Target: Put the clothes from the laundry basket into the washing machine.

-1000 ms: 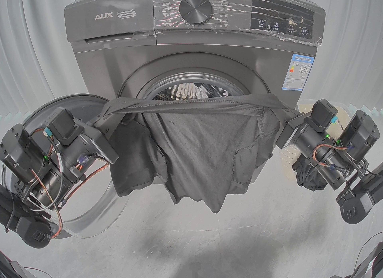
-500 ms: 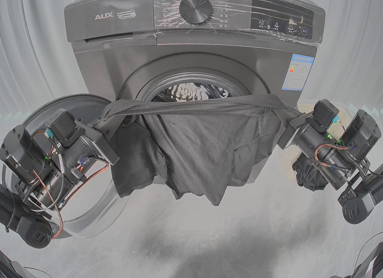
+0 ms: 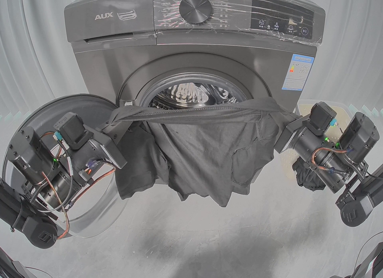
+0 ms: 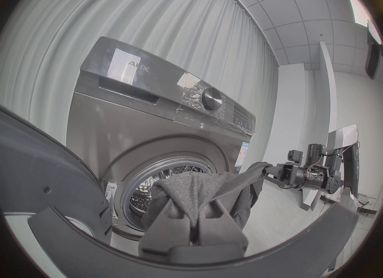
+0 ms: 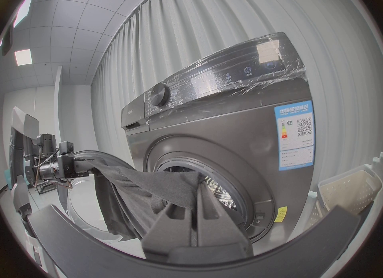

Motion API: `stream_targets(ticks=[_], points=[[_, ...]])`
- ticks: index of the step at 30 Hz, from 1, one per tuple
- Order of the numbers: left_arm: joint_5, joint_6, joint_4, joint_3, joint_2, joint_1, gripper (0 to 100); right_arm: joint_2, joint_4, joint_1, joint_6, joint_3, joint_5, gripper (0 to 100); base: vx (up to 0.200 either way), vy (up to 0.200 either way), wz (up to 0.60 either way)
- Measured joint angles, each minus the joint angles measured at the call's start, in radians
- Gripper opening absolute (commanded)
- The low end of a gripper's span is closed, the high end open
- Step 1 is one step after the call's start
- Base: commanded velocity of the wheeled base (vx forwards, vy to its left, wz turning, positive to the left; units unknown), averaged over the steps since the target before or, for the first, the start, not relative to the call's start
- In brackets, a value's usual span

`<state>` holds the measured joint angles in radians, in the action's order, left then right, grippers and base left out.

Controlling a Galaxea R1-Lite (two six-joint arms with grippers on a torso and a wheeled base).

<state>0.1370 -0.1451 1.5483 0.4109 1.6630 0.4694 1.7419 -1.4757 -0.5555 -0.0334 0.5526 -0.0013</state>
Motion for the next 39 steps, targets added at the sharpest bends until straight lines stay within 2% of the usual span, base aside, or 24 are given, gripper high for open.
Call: stream_targets(ticks=[15,16,21,32,36,39], points=[[-0.025,0.001,0.001,0.092,0.116,0.098,0,0.113,-0.035,-0.061,-0.010,-0.098,0.008,0,0.000,0.000,0.00],[-0.033,0.000,0.001,0.101,0.126,0.101,0,0.122,-0.037,-0.070,-0.016,-0.104,0.007,100,0.000,0.000,0.00],[-0.060,0.000,0.001,0.147,0.157,0.106,0,0.145,-0.040,-0.102,-0.031,-0.157,0.004,100,0.000,0.000,0.00],[-0.070,-0.001,0.002,0.182,0.180,0.103,0,0.158,-0.041,-0.164,-0.035,-0.350,0.014,100,0.000,0.000,0.00],[-0.069,-0.001,0.002,0.185,0.182,0.103,0,0.159,-0.041,-0.169,-0.035,-0.369,0.016,100,0.000,0.000,0.00],[-0.070,-0.001,0.002,0.186,0.182,0.106,0,0.163,-0.042,-0.164,-0.035,-0.344,0.014,100,0.000,0.000,0.00]])
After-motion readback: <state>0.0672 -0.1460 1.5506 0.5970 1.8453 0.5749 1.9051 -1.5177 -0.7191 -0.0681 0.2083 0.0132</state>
